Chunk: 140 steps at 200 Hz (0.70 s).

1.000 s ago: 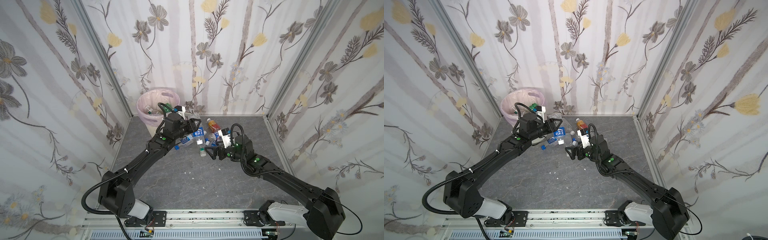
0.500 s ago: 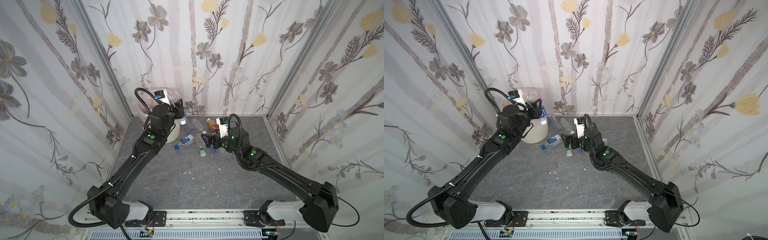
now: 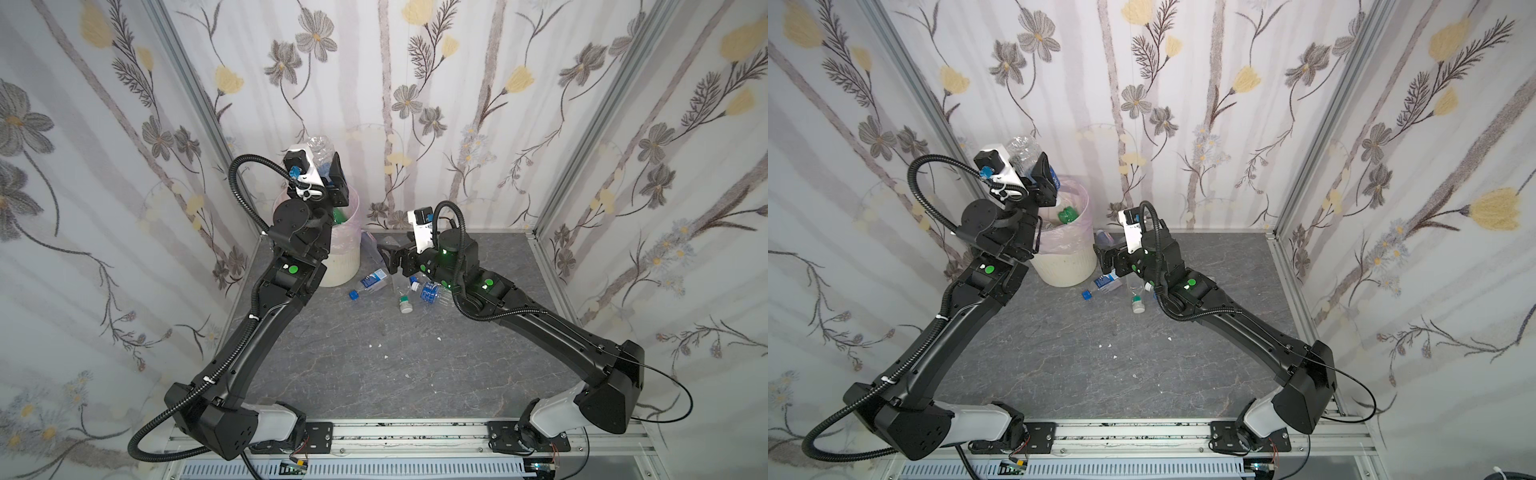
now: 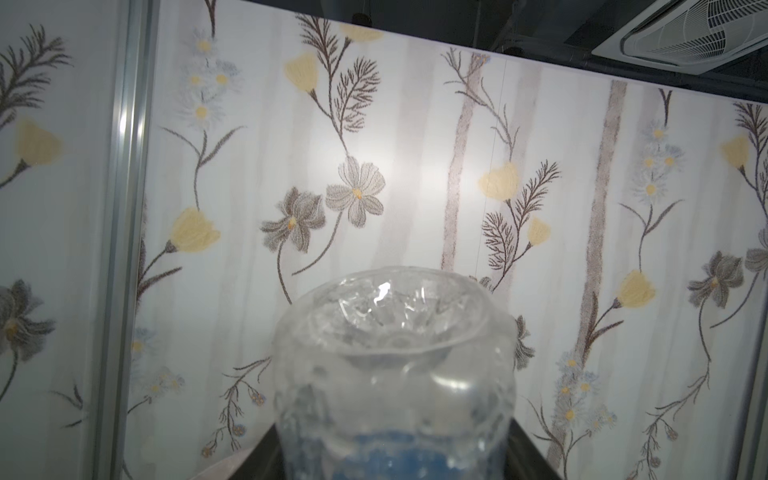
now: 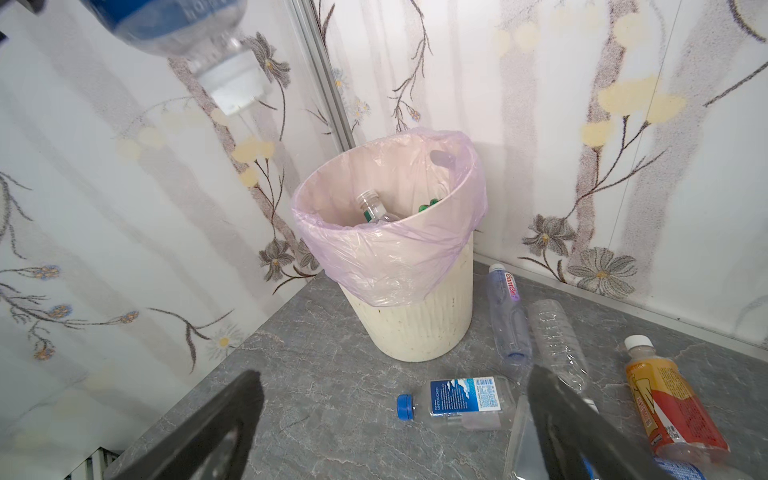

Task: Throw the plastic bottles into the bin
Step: 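Carry the blue-labelled bottle over the bin with the left gripper while the right withdraws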

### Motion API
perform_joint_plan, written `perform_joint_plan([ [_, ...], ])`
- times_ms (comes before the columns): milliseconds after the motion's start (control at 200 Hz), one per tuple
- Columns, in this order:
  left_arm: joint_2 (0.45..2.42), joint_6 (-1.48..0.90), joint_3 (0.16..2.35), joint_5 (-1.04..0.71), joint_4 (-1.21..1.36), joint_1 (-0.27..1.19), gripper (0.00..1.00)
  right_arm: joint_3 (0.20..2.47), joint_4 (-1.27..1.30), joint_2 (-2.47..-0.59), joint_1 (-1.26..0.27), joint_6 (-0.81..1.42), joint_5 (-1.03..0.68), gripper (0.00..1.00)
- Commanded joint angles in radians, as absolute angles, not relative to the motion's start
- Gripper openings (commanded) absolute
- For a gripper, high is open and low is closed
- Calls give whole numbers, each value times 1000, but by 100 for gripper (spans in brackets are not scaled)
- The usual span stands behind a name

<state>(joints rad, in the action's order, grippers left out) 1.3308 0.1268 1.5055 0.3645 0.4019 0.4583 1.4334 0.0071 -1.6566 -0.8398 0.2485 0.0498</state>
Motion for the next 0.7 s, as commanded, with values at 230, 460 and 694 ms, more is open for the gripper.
perform_joint_plan([
  [230, 1353, 187, 1503, 315, 604, 359, 58, 1442, 4, -1690, -846, 245, 39, 100],
  [460, 1566, 19, 1560, 261, 466, 241, 87, 1415, 12, -1682, -846, 272, 10, 100],
  [694, 1552, -45, 1611, 212, 356, 243, 100, 1340, 39, -1638, -846, 288, 15, 100],
])
